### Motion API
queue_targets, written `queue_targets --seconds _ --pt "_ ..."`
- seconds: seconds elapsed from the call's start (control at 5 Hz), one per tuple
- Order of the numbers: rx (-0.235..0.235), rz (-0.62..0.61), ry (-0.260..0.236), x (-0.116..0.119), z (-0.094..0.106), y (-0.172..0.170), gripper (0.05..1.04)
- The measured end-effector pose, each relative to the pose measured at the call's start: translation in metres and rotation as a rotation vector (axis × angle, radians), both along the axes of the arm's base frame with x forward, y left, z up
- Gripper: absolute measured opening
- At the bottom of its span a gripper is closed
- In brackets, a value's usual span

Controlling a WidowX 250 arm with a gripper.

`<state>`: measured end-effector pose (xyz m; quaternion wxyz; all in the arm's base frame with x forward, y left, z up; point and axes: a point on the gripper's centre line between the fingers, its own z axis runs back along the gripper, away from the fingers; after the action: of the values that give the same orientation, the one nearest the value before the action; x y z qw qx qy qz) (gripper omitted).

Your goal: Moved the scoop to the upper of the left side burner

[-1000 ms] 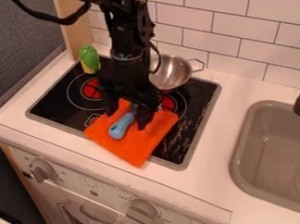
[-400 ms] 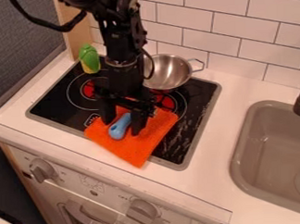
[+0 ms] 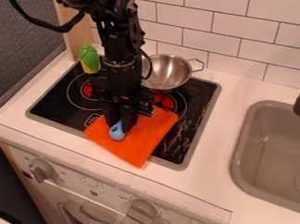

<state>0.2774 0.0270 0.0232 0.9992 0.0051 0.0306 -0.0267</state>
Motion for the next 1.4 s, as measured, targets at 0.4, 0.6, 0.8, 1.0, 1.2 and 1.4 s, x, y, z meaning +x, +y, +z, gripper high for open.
queue_targets --seconds 0.4,0.6,0.8,1.0,1.2,1.4 --pt "0.000 -0.018 0.006 -0.002 0.010 -0.011 0.328" --pt "-0.011 -0.024 -0.128 0.008 0.067 -0.018 0.328" --pt "-0.036 0.032 -0.160 0.027 0.087 -0.002 0.328" --pt "-0.041 0.120 -0.106 0.056 0.067 0.037 0.328" --pt "-0.024 0.188 -0.060 0.082 0.048 0.071 0.328" --pt "0.003 0.217 -0.050 0.097 0.039 0.084 0.328"
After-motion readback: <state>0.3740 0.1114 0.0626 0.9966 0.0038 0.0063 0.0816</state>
